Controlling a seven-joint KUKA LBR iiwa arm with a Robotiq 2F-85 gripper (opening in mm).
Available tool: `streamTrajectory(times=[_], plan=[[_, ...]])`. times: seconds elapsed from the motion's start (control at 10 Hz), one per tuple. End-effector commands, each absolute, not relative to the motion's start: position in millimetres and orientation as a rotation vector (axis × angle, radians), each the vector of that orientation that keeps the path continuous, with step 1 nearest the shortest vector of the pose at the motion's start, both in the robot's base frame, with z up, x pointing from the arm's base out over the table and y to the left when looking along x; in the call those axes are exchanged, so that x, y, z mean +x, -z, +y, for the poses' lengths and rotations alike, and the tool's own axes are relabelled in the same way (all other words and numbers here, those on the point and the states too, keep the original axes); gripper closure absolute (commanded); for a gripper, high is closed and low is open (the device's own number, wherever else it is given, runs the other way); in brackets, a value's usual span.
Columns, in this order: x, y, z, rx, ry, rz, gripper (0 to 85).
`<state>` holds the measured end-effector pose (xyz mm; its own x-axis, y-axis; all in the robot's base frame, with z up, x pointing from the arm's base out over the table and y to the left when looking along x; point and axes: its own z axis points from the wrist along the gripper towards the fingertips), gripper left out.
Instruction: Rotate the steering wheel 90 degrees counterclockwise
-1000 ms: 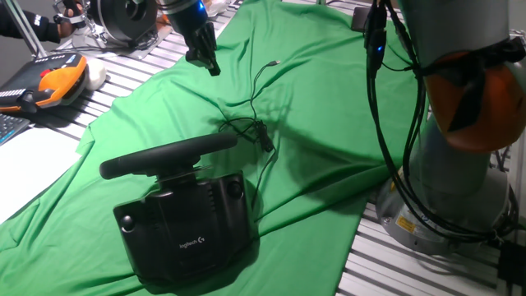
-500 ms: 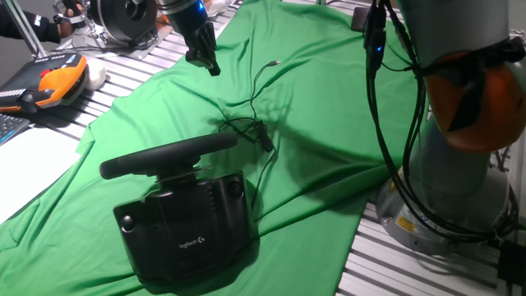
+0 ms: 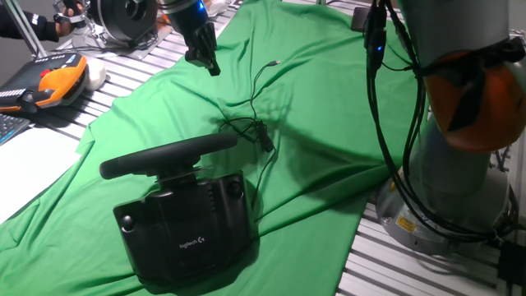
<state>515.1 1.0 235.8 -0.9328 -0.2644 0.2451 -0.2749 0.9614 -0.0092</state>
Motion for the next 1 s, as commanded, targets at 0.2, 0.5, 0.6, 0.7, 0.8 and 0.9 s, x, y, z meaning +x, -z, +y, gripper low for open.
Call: streamTrajectory(times=[0.2,0.5,0.6,0.7,0.8,0.9], plan=[[515.1,-236.0,0.8,0.440,0.224,-3.002,85.0],[515.1,-236.0,0.8,0.259,0.364,-3.056,85.0],[515.1,-236.0,0.8,0.250,0.380,-3.050,85.0],[515.1,-236.0,0.8,0.258,0.382,-3.002,85.0],[515.1,-236.0,0.8,0.251,0.432,-2.979,85.0],[515.1,-236.0,0.8,0.234,0.476,-2.973,85.0]])
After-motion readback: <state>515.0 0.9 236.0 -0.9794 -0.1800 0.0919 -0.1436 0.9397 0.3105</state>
